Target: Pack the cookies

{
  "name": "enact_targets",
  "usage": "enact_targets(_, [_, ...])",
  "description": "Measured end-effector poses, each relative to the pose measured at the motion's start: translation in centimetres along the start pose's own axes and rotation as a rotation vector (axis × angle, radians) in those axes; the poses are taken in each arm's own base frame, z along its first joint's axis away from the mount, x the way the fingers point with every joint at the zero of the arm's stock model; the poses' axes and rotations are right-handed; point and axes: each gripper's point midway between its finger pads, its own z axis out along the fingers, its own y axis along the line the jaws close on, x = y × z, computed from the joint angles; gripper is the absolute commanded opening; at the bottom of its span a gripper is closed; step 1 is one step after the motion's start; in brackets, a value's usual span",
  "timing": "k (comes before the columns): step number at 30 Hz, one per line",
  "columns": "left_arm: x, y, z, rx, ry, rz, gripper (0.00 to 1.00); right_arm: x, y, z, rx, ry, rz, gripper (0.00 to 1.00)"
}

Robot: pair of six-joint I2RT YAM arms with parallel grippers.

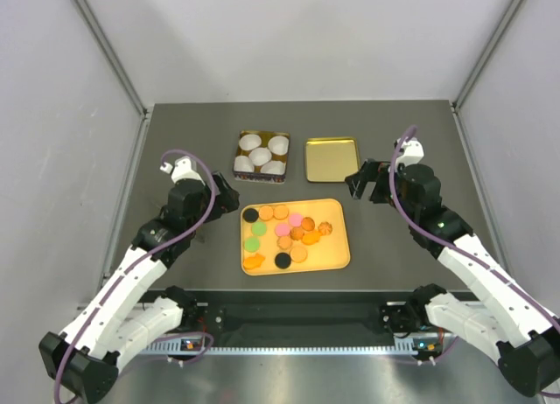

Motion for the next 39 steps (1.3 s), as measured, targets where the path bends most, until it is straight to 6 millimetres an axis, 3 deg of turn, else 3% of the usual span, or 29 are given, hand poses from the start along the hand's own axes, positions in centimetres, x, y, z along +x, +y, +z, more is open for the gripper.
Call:
enact_targets(12, [0.1,2.0,-0.6,-0.104,-0.017,-0.08,0.97,0.4,0.7,-0.1,-0.042,0.022,-0.004,1.0])
enact_targets(18, [0.9,5.3,-0.6,-0.279,-0.049,-0.195,0.99,1.1,0.9,0.3,-0.057,0.052,-0.009,1.0])
enact_targets(26, [5.3,10.5,0.7,-0.537,0.007,-0.231,0.99,3.9,0.4,1.2,-0.06,0.138,-0.012,1.0])
enact_targets(32, [5.4,12.6,2.2,-0.643,-0.01,-0.233,0.99,4.9,0.6,1.2,-0.08,0.17,-0.01,1.0])
enact_targets(39, [6.1,16.9,4.8,-0.733,0.03,-0.301,0.97,5.9,0.9,1.0,-0.111,0.199,-0.006,1.0])
